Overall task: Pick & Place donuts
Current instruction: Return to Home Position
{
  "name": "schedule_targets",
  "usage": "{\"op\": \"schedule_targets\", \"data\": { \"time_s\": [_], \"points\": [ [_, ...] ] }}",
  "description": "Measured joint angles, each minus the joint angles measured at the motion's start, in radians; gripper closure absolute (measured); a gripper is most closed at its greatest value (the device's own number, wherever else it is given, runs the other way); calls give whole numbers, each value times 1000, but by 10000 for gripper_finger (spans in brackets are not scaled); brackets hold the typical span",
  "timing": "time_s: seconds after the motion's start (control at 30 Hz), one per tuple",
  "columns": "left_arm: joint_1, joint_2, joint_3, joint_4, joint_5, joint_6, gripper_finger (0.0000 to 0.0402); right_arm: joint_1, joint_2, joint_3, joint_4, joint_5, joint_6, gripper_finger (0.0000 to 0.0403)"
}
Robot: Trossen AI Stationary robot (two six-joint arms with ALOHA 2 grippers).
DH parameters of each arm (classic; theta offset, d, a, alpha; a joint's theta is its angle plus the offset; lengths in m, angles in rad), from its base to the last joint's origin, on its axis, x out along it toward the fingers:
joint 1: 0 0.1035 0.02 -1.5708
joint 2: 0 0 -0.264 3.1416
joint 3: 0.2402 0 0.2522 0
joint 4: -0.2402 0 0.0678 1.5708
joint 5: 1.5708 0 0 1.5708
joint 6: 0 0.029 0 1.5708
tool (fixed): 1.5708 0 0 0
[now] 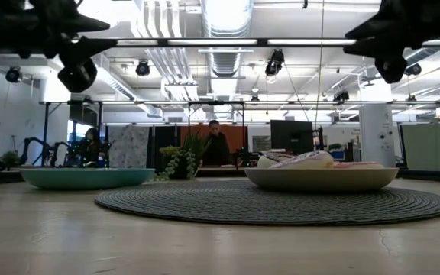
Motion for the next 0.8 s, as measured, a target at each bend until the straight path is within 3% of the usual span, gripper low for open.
{"op": "schedule_targets", "data": {
  "time_s": [0.23, 0.37, 0.67, 0.8],
  "points": [
    [0, -192, -10, -180, -72, 97, 310, 1, 0, -43, -2, 54, 7, 293],
    [1, -272, -58, -171, -75, 115, 310, 0, 0, -57, -6, 96, 101, 291],
    [2, -403, -196, -38, -30, 112, 310, 1, 0, -63, -2, 95, 89, 301],
    [3, -434, -201, -69, -29, 132, 310, 1, 2, -63, -3, 93, 71, 305]
  ]
}}
